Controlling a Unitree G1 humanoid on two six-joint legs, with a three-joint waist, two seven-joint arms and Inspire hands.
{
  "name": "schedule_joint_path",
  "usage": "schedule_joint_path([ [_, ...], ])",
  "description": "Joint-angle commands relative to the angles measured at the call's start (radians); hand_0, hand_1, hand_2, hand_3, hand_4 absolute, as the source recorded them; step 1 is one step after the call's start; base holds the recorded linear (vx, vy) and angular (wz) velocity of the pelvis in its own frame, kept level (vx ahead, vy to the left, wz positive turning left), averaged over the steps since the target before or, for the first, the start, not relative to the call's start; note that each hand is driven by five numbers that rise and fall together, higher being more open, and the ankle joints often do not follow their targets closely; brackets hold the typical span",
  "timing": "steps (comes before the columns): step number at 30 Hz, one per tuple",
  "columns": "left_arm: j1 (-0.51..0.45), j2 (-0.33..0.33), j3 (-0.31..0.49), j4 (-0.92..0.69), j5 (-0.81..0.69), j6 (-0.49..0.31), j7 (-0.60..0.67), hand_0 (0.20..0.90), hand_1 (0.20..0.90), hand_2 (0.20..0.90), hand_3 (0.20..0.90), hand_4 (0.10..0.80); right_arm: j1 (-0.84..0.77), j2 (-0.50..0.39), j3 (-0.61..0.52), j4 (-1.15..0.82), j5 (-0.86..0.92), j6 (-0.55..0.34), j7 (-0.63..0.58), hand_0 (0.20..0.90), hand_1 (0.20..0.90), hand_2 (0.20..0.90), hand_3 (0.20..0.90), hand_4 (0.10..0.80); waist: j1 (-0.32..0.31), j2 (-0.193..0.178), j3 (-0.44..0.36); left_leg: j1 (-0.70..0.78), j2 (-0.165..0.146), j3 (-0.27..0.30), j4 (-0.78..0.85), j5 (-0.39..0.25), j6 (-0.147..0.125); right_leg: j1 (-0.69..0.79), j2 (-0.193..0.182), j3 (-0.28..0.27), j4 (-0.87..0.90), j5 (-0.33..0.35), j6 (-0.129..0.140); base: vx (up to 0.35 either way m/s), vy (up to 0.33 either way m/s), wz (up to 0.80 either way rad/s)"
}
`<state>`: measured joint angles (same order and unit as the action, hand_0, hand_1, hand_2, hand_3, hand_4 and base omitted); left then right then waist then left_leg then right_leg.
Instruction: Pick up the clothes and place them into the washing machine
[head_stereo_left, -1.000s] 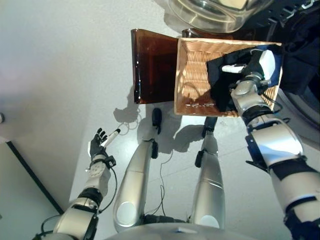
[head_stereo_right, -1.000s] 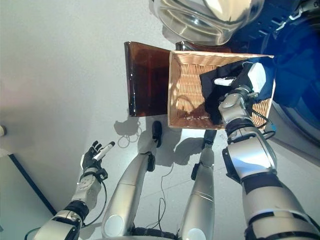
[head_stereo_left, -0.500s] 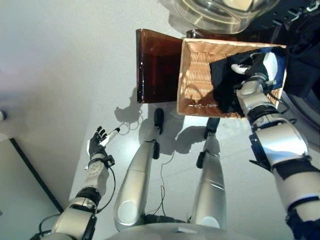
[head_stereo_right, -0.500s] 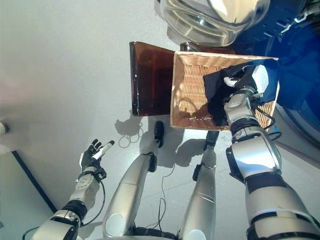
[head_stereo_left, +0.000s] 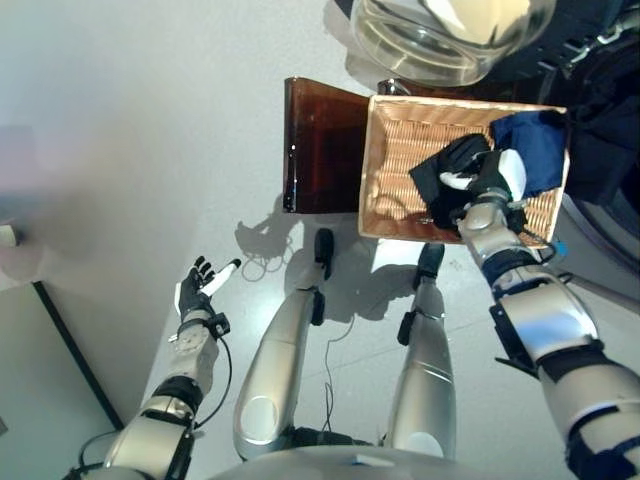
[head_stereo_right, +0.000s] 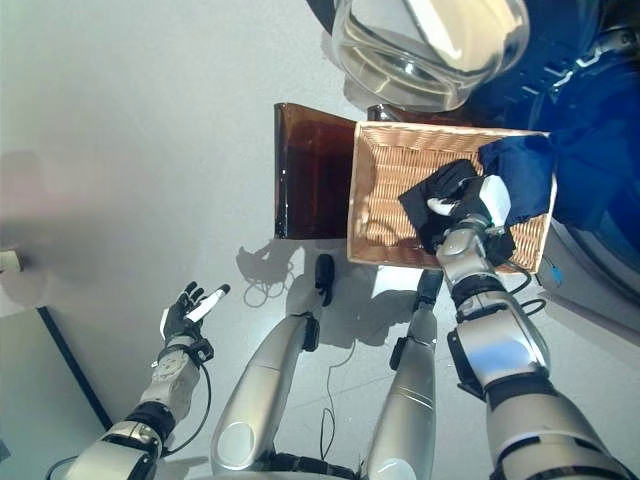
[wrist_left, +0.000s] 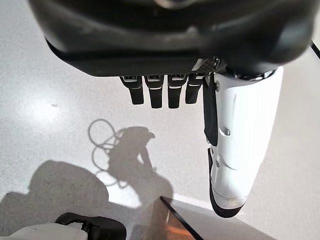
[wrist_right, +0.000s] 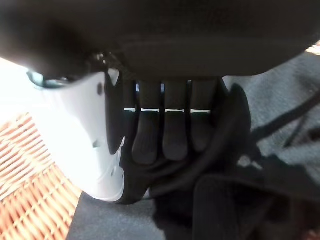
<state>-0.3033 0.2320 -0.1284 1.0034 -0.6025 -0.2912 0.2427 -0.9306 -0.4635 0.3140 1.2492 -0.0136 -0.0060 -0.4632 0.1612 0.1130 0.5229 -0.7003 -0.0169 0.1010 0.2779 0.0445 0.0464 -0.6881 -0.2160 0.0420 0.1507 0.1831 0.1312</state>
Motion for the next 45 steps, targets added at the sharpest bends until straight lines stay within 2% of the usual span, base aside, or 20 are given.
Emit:
schedule_joint_path([
  [1, 0.059, 0.033, 0.063, 0.063, 0.026, -0.035, 0.053, 0.9, 0.9, 0.9, 0.9, 0.8, 0.077, -0.057, -0.011, -0.07, -0.028, -0.028, -0.056, 0.2, 0.2, 0.2, 0.2, 0.3, -0.013, -0.008, -0.021, 0.042, 0.004, -0.014, -0.122, 0.033, -0.059, 0.022, 0.021, 0.009, 0.1, -0.088, -0.016, 0.012, -0.057, -0.01],
  [9, 0.079, 0.035, 0.084, 0.103, 0.053, -0.023, 0.052, 0.9, 0.9, 0.9, 0.9, 0.8, 0.185, -0.058, -0.048, -0.126, -0.043, -0.039, -0.069, 0.2, 0.2, 0.2, 0.2, 0.3, -0.029, -0.037, -0.033, 0.071, 0.017, -0.02, -0.109, 0.024, -0.06, 0.058, 0.032, 0.005, 0.104, -0.103, -0.022, 0.008, -0.03, -0.02],
  [10, 0.085, 0.035, 0.09, 0.114, 0.059, -0.018, 0.053, 0.9, 0.9, 0.9, 0.9, 0.8, 0.209, -0.057, -0.044, -0.165, -0.064, -0.036, -0.071, 0.233, 0.233, 0.233, 0.233, 0.324, -0.031, -0.044, -0.038, 0.078, 0.02, -0.021, -0.104, 0.02, -0.06, 0.065, 0.036, 0.008, 0.104, -0.106, -0.024, 0.009, -0.042, -0.02],
  [11, 0.088, 0.034, 0.096, 0.116, 0.064, -0.016, 0.052, 0.9, 0.9, 0.9, 0.9, 0.8, 0.224, -0.057, -0.036, -0.198, -0.091, -0.033, -0.072, 0.645, 0.645, 0.645, 0.645, 0.618, -0.034, -0.048, -0.039, 0.081, 0.022, -0.022, -0.102, 0.019, -0.061, 0.068, 0.039, 0.009, 0.105, -0.107, -0.025, 0.009, -0.028, -0.06],
  [12, 0.088, 0.034, 0.096, 0.116, 0.064, -0.016, 0.052, 0.9, 0.9, 0.9, 0.9, 0.8, 0.224, -0.057, -0.036, -0.198, -0.091, -0.033, -0.071, 0.9, 0.9, 0.9, 0.9, 0.8, -0.034, -0.048, -0.039, 0.081, 0.022, -0.022, -0.103, 0.019, -0.061, 0.068, 0.039, 0.01, 0.105, -0.107, -0.025, 0.0, -0.01, -0.06],
  [14, 0.098, 0.031, 0.109, 0.107, 0.08, -0.014, 0.055, 0.9, 0.9, 0.9, 0.9, 0.8, 0.271, -0.078, -0.023, -0.331, -0.192, -0.021, -0.081, 0.9, 0.9, 0.9, 0.9, 0.8, -0.044, -0.058, -0.037, 0.089, 0.027, -0.022, -0.098, 0.018, -0.062, 0.073, 0.044, 0.011, 0.111, -0.111, -0.027, -0.007, -0.008, -0.03],
  [17, 0.11, 0.027, 0.126, 0.104, 0.088, -0.016, 0.051, 0.9, 0.9, 0.9, 0.9, 0.8, 0.301, -0.102, -0.02, -0.394, -0.276, -0.011, -0.074, 0.9, 0.9, 0.9, 0.9, 0.8, -0.049, -0.066, -0.037, 0.101, 0.031, -0.023, -0.104, 0.02, -0.064, 0.083, 0.049, 0.011, 0.108, -0.111, -0.026, -0.004, -0.009, -0.04],
  [27, 0.125, 0.027, 0.146, 0.146, 0.099, -0.006, 0.042, 0.9, 0.9, 0.9, 0.9, 0.8, 0.313, -0.094, -0.022, -0.37, -0.295, -0.013, -0.064, 0.9, 0.9, 0.9, 0.9, 0.8, -0.05, -0.081, -0.051, 0.127, 0.035, -0.024, -0.109, 0.02, -0.066, 0.11, 0.056, 0.01, 0.103, -0.115, -0.029, -0.003, -0.007, -0.03],
  [33, 0.13, 0.024, 0.158, 0.148, 0.116, -0.006, 0.041, 0.9, 0.9, 0.9, 0.9, 0.8, 0.33, -0.115, 0.02, -0.392, -0.401, 0.0, -0.055, 0.9, 0.9, 0.9, 0.9, 0.8, -0.051, -0.084, -0.058, 0.141, 0.039, -0.024, -0.106, 0.016, -0.066, 0.122, 0.057, 0.012, 0.107, -0.122, -0.029, 0.001, -0.002, -0.03],
  [34, 0.132, 0.027, 0.164, 0.146, 0.127, -0.006, 0.04, 0.9, 0.9, 0.9, 0.9, 0.8, 0.335, -0.148, 0.052, -0.401, -0.495, 0.013, -0.059, 0.9, 0.9, 0.9, 0.9, 0.8, -0.052, -0.086, -0.059, 0.142, 0.042, -0.024, -0.101, 0.014, -0.066, 0.123, 0.058, 0.013, 0.111, -0.124, -0.028, -0.01, 0.0, -0.05],
  [35, 0.132, 0.027, 0.164, 0.145, 0.127, -0.006, 0.04, 0.9, 0.9, 0.9, 0.9, 0.8, 0.335, -0.148, 0.053, -0.401, -0.495, 0.013, -0.059, 0.9, 0.9, 0.9, 0.9, 0.8, -0.053, -0.086, -0.059, 0.142, 0.042, -0.024, -0.101, 0.013, -0.066, 0.123, 0.058, 0.013, 0.111, -0.124, -0.028, -0.007, 0.002, -0.04],
  [37, 0.137, 0.03, 0.166, 0.141, 0.143, -0.01, 0.034, 0.9, 0.9, 0.9, 0.9, 0.8, 0.329, -0.208, 0.114, -0.399, -0.666, 0.051, -0.068, 0.9, 0.9, 0.9, 0.9, 0.8, -0.053, -0.086, -0.064, 0.139, 0.043, -0.027, -0.101, 0.016, -0.067, 0.12, 0.06, 0.012, 0.111, -0.122, -0.028, 0.0, 0.0, 0.0],
  [38, 0.138, 0.033, 0.162, 0.143, 0.151, -0.013, 0.027, 0.9, 0.9, 0.9, 0.9, 0.8, 0.305, -0.265, 0.185, -0.37, -0.825, 0.093, -0.07, 0.9, 0.9, 0.9, 0.9, 0.8, -0.051, -0.088, -0.066, 0.142, 0.042, -0.029, -0.098, 0.011, -0.068, 0.124, 0.06, 0.011, 0.112, -0.126, -0.027, 0.0, 0.0, 0.0],
  [39, 0.138, 0.033, 0.162, 0.144, 0.152, -0.013, 0.027, 0.9, 0.9, 0.9, 0.9, 0.8, 0.304, -0.265, 0.185, -0.369, -0.825, 0.093, -0.07, 0.9, 0.9, 0.9, 0.9, 0.8, -0.051, -0.088, -0.068, 0.138, 0.042, -0.029, -0.1, 0.015, -0.068, 0.121, 0.06, 0.011, 0.11, -0.122, -0.027, 0.0, 0.0, 0.0],
  [41, 0.14, 0.036, 0.158, 0.15, 0.156, -0.013, 0.017, 0.9, 0.9, 0.9, 0.9, 0.8, 0.267, -0.323, 0.259, -0.351, -0.958, 0.125, -0.06, 0.9, 0.9, 0.9, 0.9, 0.8, -0.049, -0.09, -0.072, 0.139, 0.043, -0.031, -0.102, 0.015, -0.069, 0.121, 0.059, 0.01, 0.109, -0.122, -0.026, 0.0, 0.0, 0.0],
  [42, 0.141, 0.039, 0.15, 0.159, 0.156, -0.014, 0.007, 0.9, 0.9, 0.9, 0.9, 0.8, 0.229, -0.377, 0.345, -0.34, -1.064, 0.13, -0.046, 0.9, 0.9, 0.9, 0.9, 0.8, -0.044, -0.095, -0.072, 0.144, 0.043, -0.033, -0.103, 0.012, -0.071, 0.126, 0.059, 0.01, 0.11, -0.126, -0.025, 0.0, 0.0, 0.0],
  [43, 0.14, 0.038, 0.151, 0.159, 0.156, -0.014, 0.007, 0.9, 0.9, 0.9, 0.9, 0.8, 0.227, -0.377, 0.347, -0.34, -1.064, 0.13, -0.046, 0.9, 0.9, 0.9, 0.9, 0.8, -0.046, -0.094, -0.074, 0.14, 0.043, -0.034, -0.105, 0.017, -0.071, 0.122, 0.059, 0.01, 0.107, -0.121, -0.025, 0.0, 0.0, 0.0],
  [44, 0.144, 0.042, 0.143, 0.166, 0.147, -0.012, -0.005, 0.9, 0.9, 0.9, 0.9, 0.8, 0.186, -0.419, 0.435, -0.338, -1.136, 0.118, -0.014, 0.9, 0.9, 0.9, 0.9, 0.8, -0.042, -0.099, -0.075, 0.143, 0.043, -0.037, -0.102, 0.013, -0.072, 0.124, 0.058, 0.01, 0.11, -0.125, -0.025, -0.015, 0.002, -0.05],
  [45, 0.143, 0.04, 0.145, 0.166, 0.147, -0.012, -0.005, 0.9, 0.9, 0.9, 0.9, 0.8, 0.182, -0.419, 0.439, -0.337, -1.136, 0.118, -0.013, 0.9, 0.9, 0.9, 0.9, 0.8, -0.045, -0.098, -0.077, 0.138, 0.043, -0.037, -0.105, 0.018, -0.071, 0.12, 0.058, 0.01, 0.108, -0.12, -0.024, 0.0, 0.001, -0.05],
])
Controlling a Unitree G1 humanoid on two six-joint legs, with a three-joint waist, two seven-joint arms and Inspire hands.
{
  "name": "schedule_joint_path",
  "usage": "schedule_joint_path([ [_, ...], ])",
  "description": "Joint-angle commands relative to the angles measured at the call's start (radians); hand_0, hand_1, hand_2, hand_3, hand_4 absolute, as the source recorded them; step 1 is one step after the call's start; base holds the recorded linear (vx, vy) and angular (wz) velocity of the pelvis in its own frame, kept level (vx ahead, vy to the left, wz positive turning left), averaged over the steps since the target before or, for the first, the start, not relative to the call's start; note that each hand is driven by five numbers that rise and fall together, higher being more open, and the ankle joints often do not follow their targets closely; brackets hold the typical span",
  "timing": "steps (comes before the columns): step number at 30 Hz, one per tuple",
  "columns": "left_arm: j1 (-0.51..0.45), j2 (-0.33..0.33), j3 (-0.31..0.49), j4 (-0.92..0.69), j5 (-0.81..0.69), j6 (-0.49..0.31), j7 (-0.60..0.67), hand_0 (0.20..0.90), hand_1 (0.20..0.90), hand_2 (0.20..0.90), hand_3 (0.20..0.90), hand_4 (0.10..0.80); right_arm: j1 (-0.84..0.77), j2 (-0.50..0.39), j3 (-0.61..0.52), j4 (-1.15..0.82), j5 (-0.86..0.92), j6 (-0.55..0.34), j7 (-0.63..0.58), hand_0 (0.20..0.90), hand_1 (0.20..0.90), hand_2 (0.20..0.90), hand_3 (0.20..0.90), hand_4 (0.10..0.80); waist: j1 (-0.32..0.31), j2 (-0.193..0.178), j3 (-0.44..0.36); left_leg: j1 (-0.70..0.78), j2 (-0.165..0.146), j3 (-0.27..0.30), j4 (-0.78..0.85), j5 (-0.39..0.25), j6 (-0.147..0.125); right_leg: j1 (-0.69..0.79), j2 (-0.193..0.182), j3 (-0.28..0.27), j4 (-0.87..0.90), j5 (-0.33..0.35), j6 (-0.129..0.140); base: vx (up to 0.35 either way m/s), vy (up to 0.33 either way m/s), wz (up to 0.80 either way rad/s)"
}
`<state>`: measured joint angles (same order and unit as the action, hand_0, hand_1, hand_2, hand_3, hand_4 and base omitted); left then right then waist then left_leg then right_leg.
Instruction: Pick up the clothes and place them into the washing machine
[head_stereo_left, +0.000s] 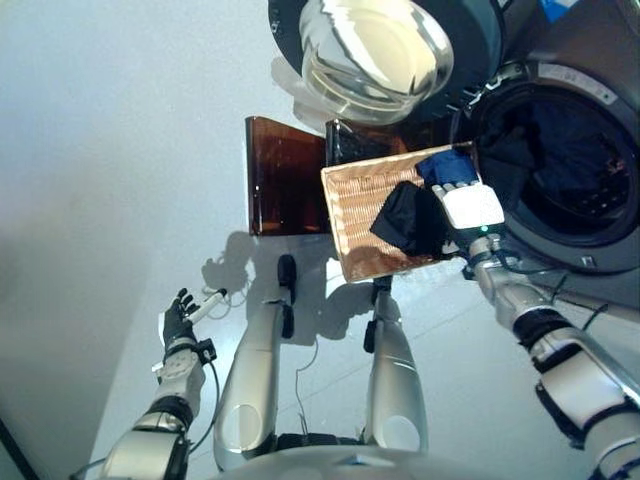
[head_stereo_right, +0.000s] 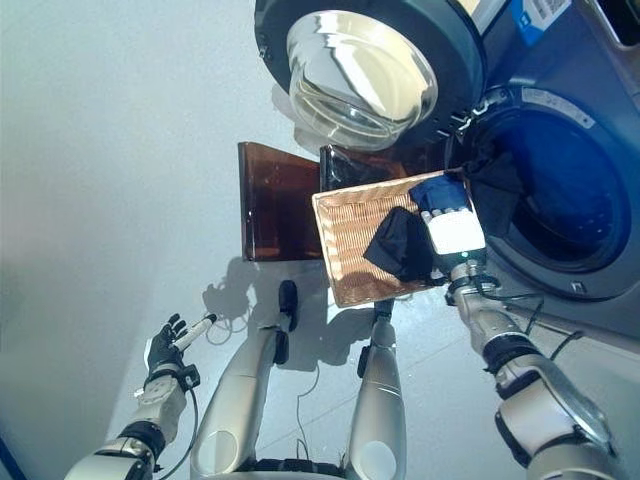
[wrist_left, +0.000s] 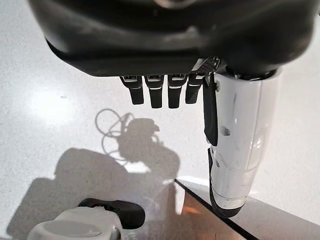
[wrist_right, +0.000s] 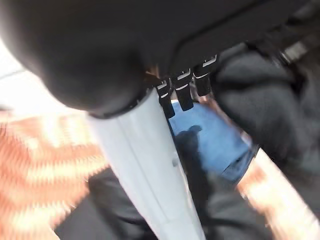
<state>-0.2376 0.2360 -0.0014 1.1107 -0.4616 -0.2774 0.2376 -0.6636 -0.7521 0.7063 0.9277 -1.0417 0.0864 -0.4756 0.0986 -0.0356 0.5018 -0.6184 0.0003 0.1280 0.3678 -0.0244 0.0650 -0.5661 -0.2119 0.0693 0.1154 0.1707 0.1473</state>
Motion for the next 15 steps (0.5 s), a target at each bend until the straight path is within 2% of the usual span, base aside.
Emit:
schedule_joint_path([
  [1, 0.077, 0.038, 0.012, 0.061, 0.0, -0.024, -0.006, 0.9, 0.9, 0.9, 0.9, 0.8, -0.108, -0.151, 0.087, -0.022, -0.136, 0.019, 0.015, 0.9, 0.9, 0.9, 0.9, 0.8, 0.02, 0.047, -0.055, 0.061, 0.025, -0.064, -0.193, 0.082, -0.091, 0.002, 0.054, -0.017, 0.145, -0.113, -0.041, 0.0, 0.0, 0.0],
  [4, 0.075, 0.042, -0.003, 0.071, -0.023, -0.021, -0.025, 0.9, 0.9, 0.9, 0.9, 0.8, -0.21, -0.195, 0.239, -0.036, -0.22, -0.015, 0.069, 0.9, 0.9, 0.9, 0.9, 0.8, 0.023, 0.04, -0.056, 0.063, 0.026, -0.063, -0.194, 0.083, -0.092, 0.004, 0.056, -0.015, 0.144, -0.116, -0.041, 0.0, 0.0, 0.0],
  [6, 0.069, 0.034, -0.014, 0.072, -0.046, -0.019, -0.037, 0.9, 0.9, 0.9, 0.9, 0.8, -0.234, -0.174, 0.322, -0.036, -0.256, -0.044, 0.114, 0.9, 0.9, 0.9, 0.9, 0.8, 0.023, 0.038, -0.053, 0.06, 0.027, -0.063, -0.196, 0.09, -0.093, 0.0, 0.056, -0.014, 0.143, -0.113, -0.042, 0.0, 0.0, 0.0],
  [8, 0.066, 0.031, -0.016, 0.074, -0.052, -0.019, -0.038, 0.9, 0.9, 0.9, 0.9, 0.8, -0.24, -0.162, 0.328, -0.035, -0.255, -0.047, 0.123, 0.9, 0.9, 0.9, 0.9, 0.8, 0.02, 0.037, -0.052, 0.059, 0.028, -0.063, -0.196, 0.091, -0.094, -0.001, 0.057, -0.014, 0.143, -0.113, -0.042, 0.0, 0.0, 0.0],
  [9, 0.06, 0.022, -0.016, 0.077, -0.064, -0.019, -0.034, 0.9, 0.9, 0.9, 0.9, 0.8, -0.23, -0.134, 0.308, -0.038, -0.237, -0.039, 0.13, 0.9, 0.9, 0.9, 0.9, 0.8, 0.018, 0.037, -0.045, 0.064, 0.028, -0.064, -0.196, 0.087, -0.094, 0.006, 0.057, -0.015, 0.145, -0.119, -0.044, 0.0, 0.0, 0.0],
  [12, 0.056, 0.017, -0.009, 0.078, -0.068, -0.016, -0.023, 0.9, 0.9, 0.9, 0.9, 0.8, -0.211, -0.124, 0.257, -0.076, -0.208, -0.022, 0.129, 0.9, 0.9, 0.9, 0.9, 0.8, 0.014, 0.036, -0.04, 0.061, 0.028, -0.061, -0.201, 0.096, -0.094, 0.001, 0.058, -0.014, 0.144, -0.112, -0.044, 0.0, 0.0, 0.0],
  [13, 0.055, 0.007, 0.002, 0.074, -0.065, -0.014, -0.011, 0.9, 0.9, 0.9, 0.9, 0.8, -0.176, -0.115, 0.17, -0.148, -0.15, -0.009, 0.124, 0.9, 0.9, 0.9, 0.9, 0.8, 0.007, 0.035, -0.03, 0.066, 0.028, -0.061, -0.199, 0.093, -0.095, 0.003, 0.06, -0.012, 0.15, -0.116, -0.045, 0.0, 0.0, 0.0],
  [14, 0.054, 0.007, 0.0, 0.074, -0.065, -0.014, -0.01, 0.9, 0.9, 0.9, 0.9, 0.8, -0.173, -0.116, 0.167, -0.151, -0.15, -0.009, 0.125, 0.9, 0.9, 0.9, 0.9, 0.8, 0.009, 0.034, -0.031, 0.063, 0.028, -0.06, -0.201, 0.098, -0.094, 0.0, 0.06, -0.012, 0.148, -0.112, -0.045, 0.0, 0.0, 0.0],
  [15, 0.054, 0.0, 0.008, 0.072, -0.055, -0.012, 0.001, 0.9, 0.9, 0.9, 0.9, 0.8, -0.156, -0.108, 0.094, -0.165, -0.096, 0.006, 0.1, 0.9, 0.9, 0.9, 0.9, 0.8, 0.006, 0.035, -0.026, 0.066, 0.029, -0.059, -0.199, 0.095, -0.094, 0.003, 0.061, -0.012, 0.152, -0.115, -0.045, 0.015, -0.008, -0.03],
])
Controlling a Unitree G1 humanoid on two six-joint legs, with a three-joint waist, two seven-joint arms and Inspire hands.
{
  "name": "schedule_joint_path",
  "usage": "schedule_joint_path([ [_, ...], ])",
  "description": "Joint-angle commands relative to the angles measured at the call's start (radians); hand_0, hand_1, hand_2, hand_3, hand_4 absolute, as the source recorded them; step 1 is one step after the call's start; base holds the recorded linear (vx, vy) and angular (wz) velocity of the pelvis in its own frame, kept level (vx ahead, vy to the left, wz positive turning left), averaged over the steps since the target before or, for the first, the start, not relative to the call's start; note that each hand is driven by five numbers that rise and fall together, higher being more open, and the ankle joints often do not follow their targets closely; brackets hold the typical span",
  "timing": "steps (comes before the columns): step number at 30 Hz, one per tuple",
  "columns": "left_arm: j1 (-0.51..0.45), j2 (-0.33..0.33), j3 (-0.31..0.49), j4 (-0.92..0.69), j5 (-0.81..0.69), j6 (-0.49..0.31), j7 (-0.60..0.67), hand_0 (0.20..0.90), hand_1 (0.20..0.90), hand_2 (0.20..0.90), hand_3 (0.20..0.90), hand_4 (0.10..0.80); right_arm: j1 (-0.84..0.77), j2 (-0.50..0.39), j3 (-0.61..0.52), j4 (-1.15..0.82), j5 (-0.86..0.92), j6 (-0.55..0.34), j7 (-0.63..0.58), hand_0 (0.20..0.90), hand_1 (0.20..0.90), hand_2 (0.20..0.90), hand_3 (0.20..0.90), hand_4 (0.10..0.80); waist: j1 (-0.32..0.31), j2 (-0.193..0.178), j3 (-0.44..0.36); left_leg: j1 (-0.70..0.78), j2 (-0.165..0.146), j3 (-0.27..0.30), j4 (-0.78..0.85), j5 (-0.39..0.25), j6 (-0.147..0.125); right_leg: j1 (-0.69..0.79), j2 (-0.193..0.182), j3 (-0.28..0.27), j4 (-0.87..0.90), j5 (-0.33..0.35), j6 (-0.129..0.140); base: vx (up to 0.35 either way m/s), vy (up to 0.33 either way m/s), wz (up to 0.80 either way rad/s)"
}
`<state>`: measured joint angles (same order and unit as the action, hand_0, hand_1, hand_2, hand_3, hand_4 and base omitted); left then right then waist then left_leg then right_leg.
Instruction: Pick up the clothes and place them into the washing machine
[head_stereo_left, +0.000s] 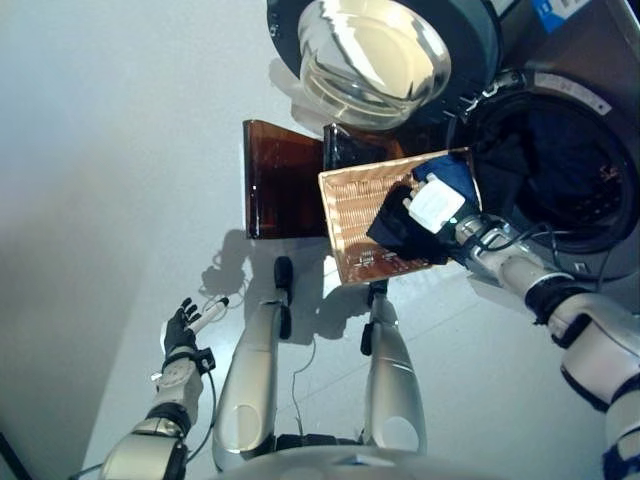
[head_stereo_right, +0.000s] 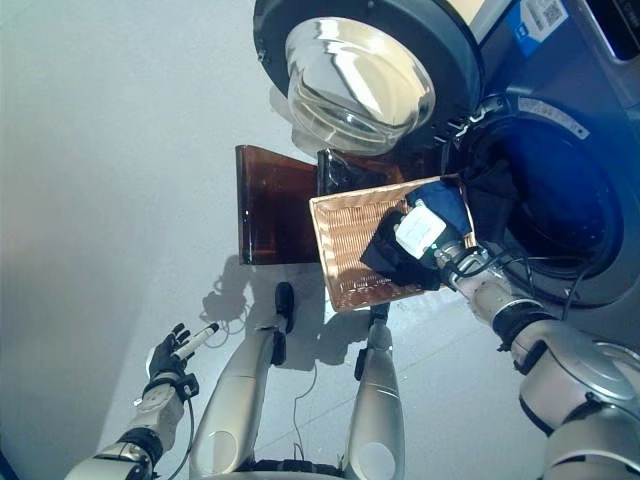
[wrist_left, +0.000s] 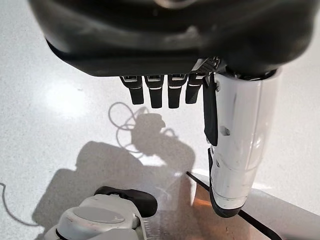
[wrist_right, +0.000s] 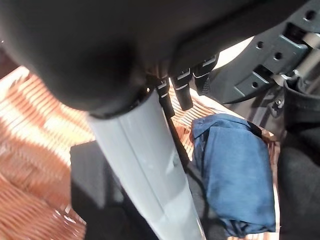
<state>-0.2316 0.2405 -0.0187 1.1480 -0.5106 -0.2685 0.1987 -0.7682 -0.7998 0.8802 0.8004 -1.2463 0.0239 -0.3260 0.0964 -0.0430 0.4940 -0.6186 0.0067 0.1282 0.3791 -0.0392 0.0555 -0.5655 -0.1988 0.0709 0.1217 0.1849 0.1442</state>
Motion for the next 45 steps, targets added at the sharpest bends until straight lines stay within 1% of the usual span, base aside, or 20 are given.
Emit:
schedule_joint_path([
  [1, 0.051, -0.006, 0.028, 0.033, -0.005, -0.024, 0.043, 0.9, 0.9, 0.9, 0.9, 0.8, -0.044, -0.05, -0.11, -0.045, 0.148, 0.066, -0.059, 0.9, 0.9, 0.9, 0.9, 0.8, 0.007, 0.043, -0.016, 0.066, 0.023, -0.059, -0.21, 0.11, -0.085, 0.002, 0.048, -0.014, 0.146, -0.129, -0.042, 0.017, -0.008, -0.04],
  [2, 0.051, -0.006, 0.027, 0.033, -0.005, -0.024, 0.044, 0.9, 0.9, 0.9, 0.9, 0.8, -0.044, -0.051, -0.112, -0.046, 0.148, 0.066, -0.059, 0.9, 0.9, 0.9, 0.9, 0.8, 0.008, 0.043, -0.018, 0.063, 0.023, -0.058, -0.212, 0.115, -0.084, -0.001, 0.048, -0.014, 0.144, -0.125, -0.042, 0.003, -0.003, -0.05],
  [4, 0.051, -0.01, 0.034, 0.028, -0.006, -0.029, 0.048, 0.9, 0.9, 0.9, 0.9, 0.8, -0.033, -0.031, -0.159, -0.047, 0.212, 0.062, -0.072, 0.9, 0.9, 0.9, 0.9, 0.8, 0.007, 0.046, -0.017, 0.062, 0.023, -0.058, -0.214, 0.117, -0.085, -0.004, 0.049, -0.012, 0.144, -0.124, -0.043, 0.012, -0.001, -0.04],
  [6, 0.056, -0.009, 0.031, 0.019, -0.003, -0.034, 0.05, 0.9, 0.9, 0.9, 0.9, 0.8, -0.04, -0.003, -0.178, -0.021, 0.269, 0.06, -0.074, 0.9, 0.9, 0.9, 0.9, 0.8, 0.012, 0.054, -0.017, 0.064, 0.023, -0.058, -0.217, 0.119, -0.087, -0.003, 0.048, -0.013, 0.142, -0.124, -0.044, 0.014, -0.005, -0.02],
  [7, 0.056, -0.009, 0.031, 0.019, -0.003, -0.034, 0.05, 0.9, 0.9, 0.9, 0.9, 0.8, -0.04, -0.003, -0.178, -0.02, 0.269, 0.06, -0.074, 0.9, 0.9, 0.9, 0.9, 0.8, 0.012, 0.054, -0.017, 0.064, 0.023, -0.058, -0.218, 0.119, -0.087, -0.003, 0.048, -0.013, 0.142, -0.124, -0.044, 0.0, 0.0, 0.0],
  [8, 0.059, -0.01, 0.03, 0.012, -0.006, -0.037, 0.051, 0.9, 0.9, 0.9, 0.9, 0.8, -0.039, 0.018, -0.2, -0.015, 0.314, 0.055, -0.073, 0.9, 0.9, 0.9, 0.9, 0.8, 0.013, 0.058, -0.015, 0.064, 0.023, -0.057, -0.218, 0.12, -0.087, -0.004, 0.048, -0.014, 0.142, -0.124, -0.044, 0.0, 0.0, 0.0],
  [9, 0.059, -0.009, 0.03, 0.012, -0.006, -0.037, 0.051, 0.9, 0.9, 0.9, 0.9, 0.8, -0.039, 0.018, -0.2, -0.014, 0.314, 0.055, -0.073, 0.9, 0.9, 0.9, 0.9, 0.8, 0.013, 0.058, -0.015, 0.064, 0.023, -0.057, -0.219, 0.12, -0.087, -0.004, 0.048, -0.014, 0.142, -0.124, -0.044, 0.0, 0.0, 0.0],
  [11, 0.066, -0.009, 0.03, 0.003, -0.009, -0.039, 0.053, 0.9, 0.9, 0.9, 0.9, 0.8, -0.022, 0.061, -0.247, 0.001, 0.418, 0.039, -0.07, 0.9, 0.9, 0.9, 0.9, 0.8, 0.015, 0.065, -0.01, 0.067, 0.021, -0.055, -0.219, 0.118, -0.086, -0.003, 0.047, -0.012, 0.143, -0.126, -0.045, 0.0, 0.0, 0.0],
  [12, 0.066, -0.008, 0.03, 0.003, -0.009, -0.039, 0.053, 0.9, 0.9, 0.9, 0.9, 0.8, -0.022, 0.061, -0.247, 0.001, 0.418, 0.039, -0.07, 0.9, 0.9, 0.9, 0.9, 0.8, 0.016, 0.065, -0.012, 0.064, 0.021, -0.055, -0.221, 0.121, -0.086, -0.006, 0.047, -0.012, 0.141, -0.122, -0.045, 0.0, 0.0, 0.0],
  [15, 0.074, -0.007, 0.034, 0.002, -0.007, -0.039, 0.05, 0.9, 0.9, 0.9, 0.9, 0.8, 0.0, 0.1, -0.304, 0.031, 0.536, 0.017, -0.076, 0.9, 0.9, 0.9, 0.9, 0.8, 0.018, 0.072, -0.013, 0.064, 0.018, -0.052, -0.225, 0.124, -0.085, -0.007, 0.047, -0.012, 0.139, -0.12, -0.046, 0.0, 0.0, 0.0],
  [19, 0.077, 0.0, 0.037, -0.003, -0.008, -0.04, 0.047, 0.9, 0.9, 0.9, 0.9, 0.8, 0.01, 0.139, -0.343, 0.063, 0.646, 0.001, -0.072, 0.9, 0.9, 0.9, 0.9, 0.8, 0.019, 0.084, -0.013, 0.065, 0.015, -0.05, -0.229, 0.122, -0.085, -0.007, 0.046, -0.009, 0.136, -0.12, -0.047, 0.008, 0.002, 0.01],
  [23, 0.078, 0.003, 0.035, -0.012, -0.008, -0.043, 0.044, 0.9, 0.9, 0.9, 0.9, 0.8, 0.012, 0.16, -0.355, 0.087, 0.691, -0.009, -0.065, 0.9, 0.9, 0.9, 0.9, 0.8, 0.02, 0.09, -0.014, 0.061, 0.012, -0.048, -0.234, 0.127, -0.086, -0.013, 0.046, -0.007, 0.132, -0.116, -0.047, 0.0, 0.0, 0.0],
  [27, 0.075, 0.003, 0.034, -0.02, -0.012, -0.044, 0.045, 0.9, 0.9, 0.9, 0.9, 0.8, 0.028, 0.2, -0.376, 0.099, 0.754, -0.023, -0.054, 0.9, 0.9, 0.9, 0.9, 0.8, 0.02, 0.097, -0.01, 0.06, 0.011, -0.049, -0.232, 0.126, -0.084, -0.016, 0.047, -0.007, 0.136, -0.118, -0.048, 0.0, 0.0, 0.0],
  [29, 0.074, 0.003, 0.032, -0.023, -0.012, -0.041, 0.043, 0.9, 0.9, 0.9, 0.9, 0.8, 0.035, 0.226, -0.385, 0.129, 0.785, -0.02, -0.05, 0.9, 0.9, 0.9, 0.9, 0.8, 0.023, 0.1, -0.012, 0.055, 0.01, -0.05, -0.23, 0.126, -0.082, -0.021, 0.045, -0.009, 0.138, -0.118, -0.049, 0.0, 0.0, 0.0],
  [31, 0.075, 0.003, 0.032, -0.025, -0.014, -0.042, 0.043, 0.9, 0.9, 0.9, 0.9, 0.8, 0.036, 0.233, -0.387, 0.136, 0.792, -0.02, -0.048, 0.9, 0.9, 0.9, 0.9, 0.8, 0.024, 0.102, -0.013, 0.054, 0.009, -0.05, -0.231, 0.126, -0.082, -0.023, 0.045, -0.009, 0.138, -0.116, -0.049, -0.004, 0.009, -0.02],
  [32, 0.074, 0.005, 0.03, -0.03, -0.015, -0.042, 0.041, 0.9, 0.9, 0.9, 0.9, 0.8, 0.034, 0.244, -0.389, 0.169, 0.799, -0.019, -0.047, 0.9, 0.9, 0.9, 0.9, 0.8, 0.025, 0.108, -0.012, 0.05, 0.007, -0.05, -0.232, 0.127, -0.081, -0.029, 0.045, -0.008, 0.138, -0.115, -0.05, 0.0, 0.0, 0.0],
  [39, 0.07, 0.013, 0.025, -0.054, -0.027, -0.047, 0.04, 0.9, 0.9, 0.9, 0.9, 0.8, 0.003, 0.257, -0.38, 0.239, 0.812, -0.007, -0.037, 0.9, 0.9, 0.9, 0.9, 0.8, 0.031, 0.123, 0.003, 0.039, 0.002, -0.048, -0.237, 0.133, -0.081, -0.04, 0.041, -0.005, 0.135, -0.108, -0.048, 0.0, 0.0, 0.0],
  [45, 0.075, 0.02, 0.011, -0.103, -0.043, -0.05, 0.03, 0.9, 0.9, 0.9, 0.9, 0.8, -0.033, 0.239, -0.375, 0.281, 0.808, 0.019, -0.028, 0.9, 0.9, 0.9, 0.9, 0.8, 0.034, 0.143, 0.026, 0.012, -0.008, -0.05, -0.244, 0.147, -0.083, -0.064, 0.037, -0.003, 0.128, -0.096, -0.046, -0.002, 0.002, 0.01],
])
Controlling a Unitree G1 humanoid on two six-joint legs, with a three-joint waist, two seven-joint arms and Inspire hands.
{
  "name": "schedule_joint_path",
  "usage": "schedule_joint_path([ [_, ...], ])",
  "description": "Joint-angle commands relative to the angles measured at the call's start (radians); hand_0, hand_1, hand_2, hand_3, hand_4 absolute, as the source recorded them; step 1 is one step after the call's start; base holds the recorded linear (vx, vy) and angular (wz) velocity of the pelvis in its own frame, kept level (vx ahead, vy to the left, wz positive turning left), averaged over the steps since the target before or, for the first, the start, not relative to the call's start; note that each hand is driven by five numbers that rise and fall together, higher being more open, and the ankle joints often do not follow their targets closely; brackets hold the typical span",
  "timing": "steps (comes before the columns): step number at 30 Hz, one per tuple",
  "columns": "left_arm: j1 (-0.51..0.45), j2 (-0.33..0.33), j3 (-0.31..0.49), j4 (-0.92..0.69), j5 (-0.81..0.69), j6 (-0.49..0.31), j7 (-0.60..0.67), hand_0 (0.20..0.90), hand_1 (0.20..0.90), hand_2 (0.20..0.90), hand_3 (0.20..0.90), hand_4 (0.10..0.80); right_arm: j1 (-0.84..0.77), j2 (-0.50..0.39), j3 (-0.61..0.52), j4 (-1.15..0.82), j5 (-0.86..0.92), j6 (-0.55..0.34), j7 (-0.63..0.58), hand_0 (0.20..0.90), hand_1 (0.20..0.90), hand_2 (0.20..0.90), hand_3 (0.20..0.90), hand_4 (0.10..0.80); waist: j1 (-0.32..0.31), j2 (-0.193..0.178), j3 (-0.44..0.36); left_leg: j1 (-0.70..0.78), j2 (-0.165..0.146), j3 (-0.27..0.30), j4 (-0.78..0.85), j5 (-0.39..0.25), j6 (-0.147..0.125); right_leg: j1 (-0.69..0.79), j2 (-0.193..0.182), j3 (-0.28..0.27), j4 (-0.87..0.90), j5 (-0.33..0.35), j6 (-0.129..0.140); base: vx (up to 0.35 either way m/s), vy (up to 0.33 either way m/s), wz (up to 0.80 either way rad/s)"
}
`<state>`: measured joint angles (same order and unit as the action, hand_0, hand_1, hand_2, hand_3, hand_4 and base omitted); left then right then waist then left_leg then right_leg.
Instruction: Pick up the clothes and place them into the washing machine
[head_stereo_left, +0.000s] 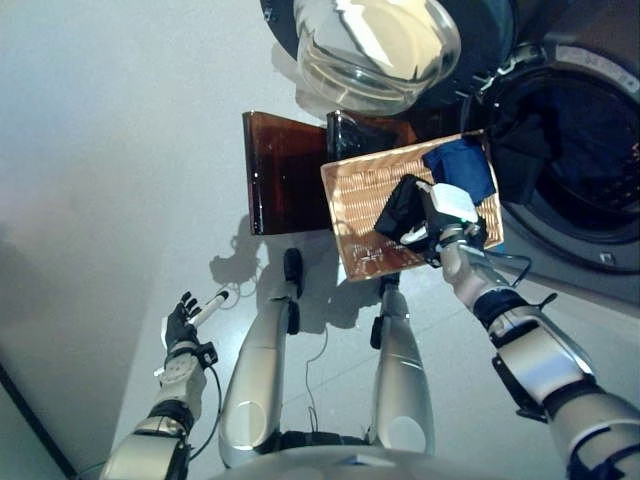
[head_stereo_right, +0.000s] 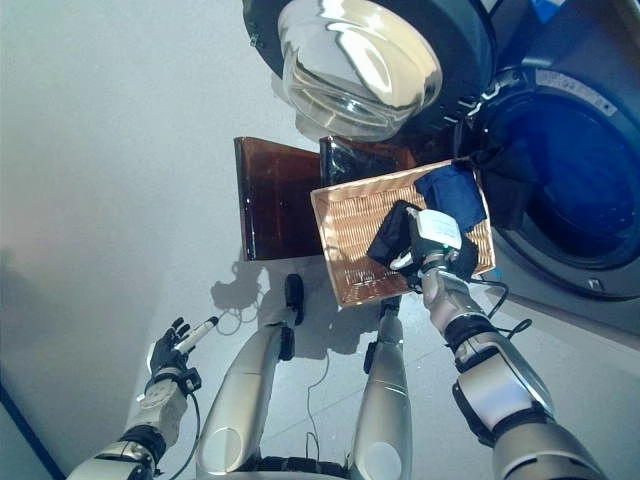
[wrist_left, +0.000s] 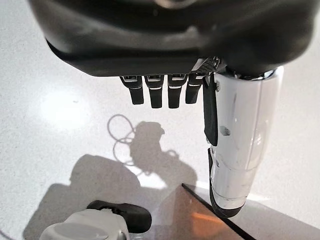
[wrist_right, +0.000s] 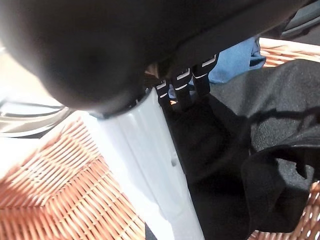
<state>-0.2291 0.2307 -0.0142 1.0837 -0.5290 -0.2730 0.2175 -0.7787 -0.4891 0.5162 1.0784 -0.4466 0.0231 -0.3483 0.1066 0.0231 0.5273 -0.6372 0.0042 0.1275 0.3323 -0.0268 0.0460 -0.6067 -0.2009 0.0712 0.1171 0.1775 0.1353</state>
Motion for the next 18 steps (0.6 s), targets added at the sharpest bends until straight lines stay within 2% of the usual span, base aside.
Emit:
schedule_joint_path([
  [1, 0.073, 0.03, 0.004, -0.044, -0.028, -0.044, 0.01, 0.9, 0.9, 0.9, 0.9, 0.8, -0.026, -0.075, -0.011, 0.014, 0.005, 0.026, -0.007, 0.9, 0.9, 0.9, 0.9, 0.8, 0.024, 0.079, -0.007, 0.022, -0.008, -0.05, -0.198, 0.137, -0.074, -0.029, 0.038, -0.003, 0.13, -0.085, -0.037, -0.005, 0.012, 0.07],
  [18, 0.06, 0.035, -0.041, -0.099, -0.076, -0.05, 0.012, 0.9, 0.9, 0.9, 0.9, 0.8, -0.177, -0.086, 0.019, 0.138, 0.027, 0.074, -0.007, 0.9, 0.9, 0.9, 0.9, 0.8, 0.037, 0.119, -0.007, -0.087, -0.027, -0.054, -0.21, 0.158, -0.078, -0.134, 0.026, 0.003, 0.124, -0.066, -0.034, 0.006, 0.013, 0.06],
])
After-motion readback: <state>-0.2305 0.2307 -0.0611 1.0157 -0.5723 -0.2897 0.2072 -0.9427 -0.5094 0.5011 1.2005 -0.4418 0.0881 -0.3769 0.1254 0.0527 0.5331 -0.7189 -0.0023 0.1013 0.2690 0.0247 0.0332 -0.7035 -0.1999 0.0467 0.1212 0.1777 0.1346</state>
